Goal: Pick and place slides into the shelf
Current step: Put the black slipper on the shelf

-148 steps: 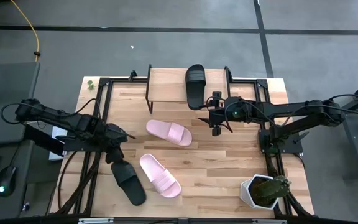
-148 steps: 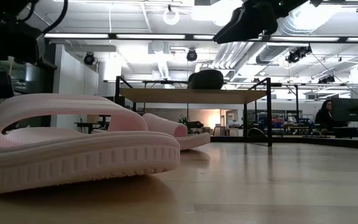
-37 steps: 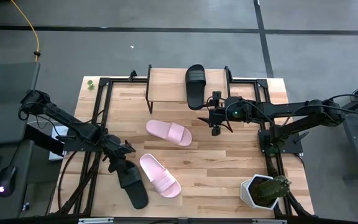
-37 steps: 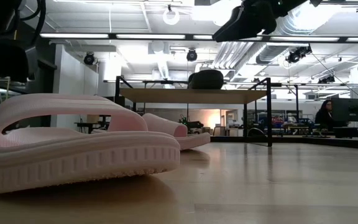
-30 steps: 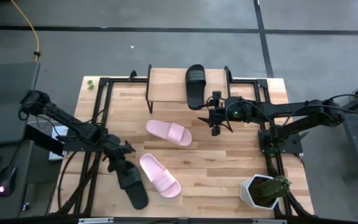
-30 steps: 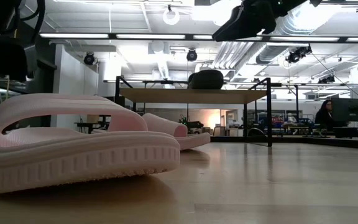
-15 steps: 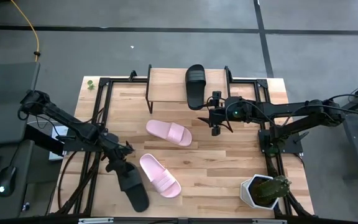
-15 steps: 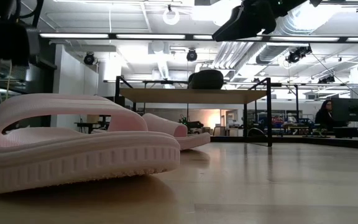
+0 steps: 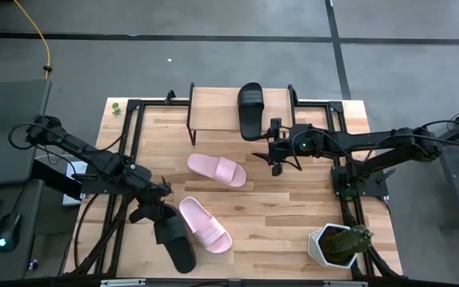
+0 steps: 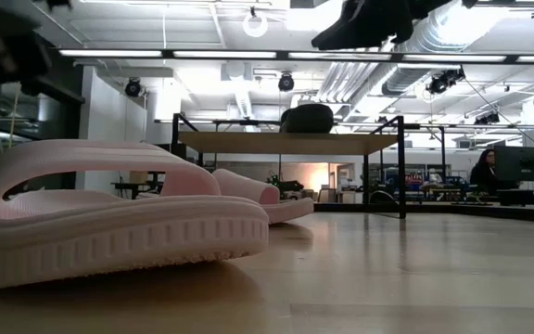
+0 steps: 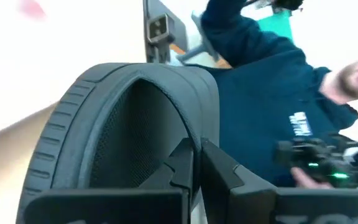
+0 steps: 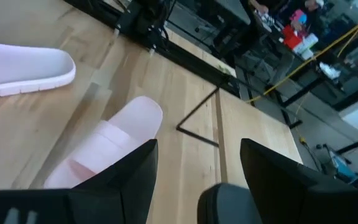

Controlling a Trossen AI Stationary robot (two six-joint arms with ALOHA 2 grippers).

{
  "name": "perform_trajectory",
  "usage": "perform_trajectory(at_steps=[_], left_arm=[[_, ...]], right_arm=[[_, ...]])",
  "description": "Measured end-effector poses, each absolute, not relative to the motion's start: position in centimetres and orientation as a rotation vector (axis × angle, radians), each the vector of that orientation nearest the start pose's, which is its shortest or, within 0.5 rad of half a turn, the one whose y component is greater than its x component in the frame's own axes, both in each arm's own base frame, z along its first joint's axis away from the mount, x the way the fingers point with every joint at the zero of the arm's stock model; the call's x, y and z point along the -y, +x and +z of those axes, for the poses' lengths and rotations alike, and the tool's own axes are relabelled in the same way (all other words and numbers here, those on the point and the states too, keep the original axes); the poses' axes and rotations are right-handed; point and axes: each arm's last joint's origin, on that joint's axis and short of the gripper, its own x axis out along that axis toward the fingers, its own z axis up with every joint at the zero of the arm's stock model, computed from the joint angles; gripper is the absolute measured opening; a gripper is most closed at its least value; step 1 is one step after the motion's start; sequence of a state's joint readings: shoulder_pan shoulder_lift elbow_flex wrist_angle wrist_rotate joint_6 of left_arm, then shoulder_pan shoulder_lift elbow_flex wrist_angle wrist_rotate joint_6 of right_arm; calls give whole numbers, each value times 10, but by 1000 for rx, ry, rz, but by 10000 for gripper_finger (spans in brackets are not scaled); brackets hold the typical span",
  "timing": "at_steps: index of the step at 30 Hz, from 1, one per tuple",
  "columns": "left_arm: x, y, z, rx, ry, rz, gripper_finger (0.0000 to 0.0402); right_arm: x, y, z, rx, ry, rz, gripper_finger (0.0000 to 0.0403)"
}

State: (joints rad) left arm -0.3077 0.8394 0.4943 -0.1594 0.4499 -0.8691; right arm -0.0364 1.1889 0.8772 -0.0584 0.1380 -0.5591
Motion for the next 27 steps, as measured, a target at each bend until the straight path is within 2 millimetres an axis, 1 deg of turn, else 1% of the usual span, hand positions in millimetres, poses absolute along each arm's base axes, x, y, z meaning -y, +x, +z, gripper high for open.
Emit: perform_trajectory(at_steps=[6,10,15,19,27], left_arm=[[63,167,259,-742,-719,-410,5],[60,167,267,-728,-679,-381,5],[45,169,269,-705,-680,-326,5],[30,172,272,-656,-705,-317,5],[9,180,293,-446,-748,-427,5]], right_arm=[[-1,264,298,-382,-660,-47,220],[-11,264,299,-367,-731,-36,220],[-25,264,304,-307,-810,-6,220],[-35,264,306,-271,-884,34,220],[-55,261,309,-203,-1003,103,220]])
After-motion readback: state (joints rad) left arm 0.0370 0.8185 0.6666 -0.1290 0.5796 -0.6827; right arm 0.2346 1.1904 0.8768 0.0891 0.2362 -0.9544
